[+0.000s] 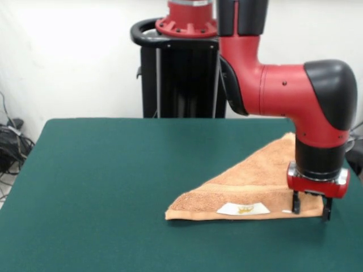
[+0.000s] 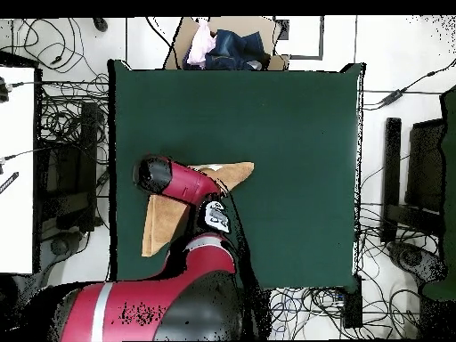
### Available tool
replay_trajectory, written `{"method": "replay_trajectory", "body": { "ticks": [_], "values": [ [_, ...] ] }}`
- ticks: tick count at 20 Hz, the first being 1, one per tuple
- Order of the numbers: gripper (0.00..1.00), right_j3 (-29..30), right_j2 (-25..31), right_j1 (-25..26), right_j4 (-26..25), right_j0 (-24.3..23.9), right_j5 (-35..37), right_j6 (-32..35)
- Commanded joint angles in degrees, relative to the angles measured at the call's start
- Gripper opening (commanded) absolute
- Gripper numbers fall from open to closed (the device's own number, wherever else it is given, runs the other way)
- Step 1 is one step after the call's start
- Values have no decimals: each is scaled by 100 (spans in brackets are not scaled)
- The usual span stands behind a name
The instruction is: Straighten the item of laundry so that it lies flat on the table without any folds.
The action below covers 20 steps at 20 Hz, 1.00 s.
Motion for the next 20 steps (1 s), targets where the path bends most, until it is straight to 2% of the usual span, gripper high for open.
{"method": "replay_trajectory", "body": {
  "ticks": [1,17,20],
  "values": [
    [100,-354,284,1147,514,204,-416,1590],
    [100,-120,154,884,895,461,-156,1743],
    [100,-153,20,839,981,561,105,1815]
  ]
}}
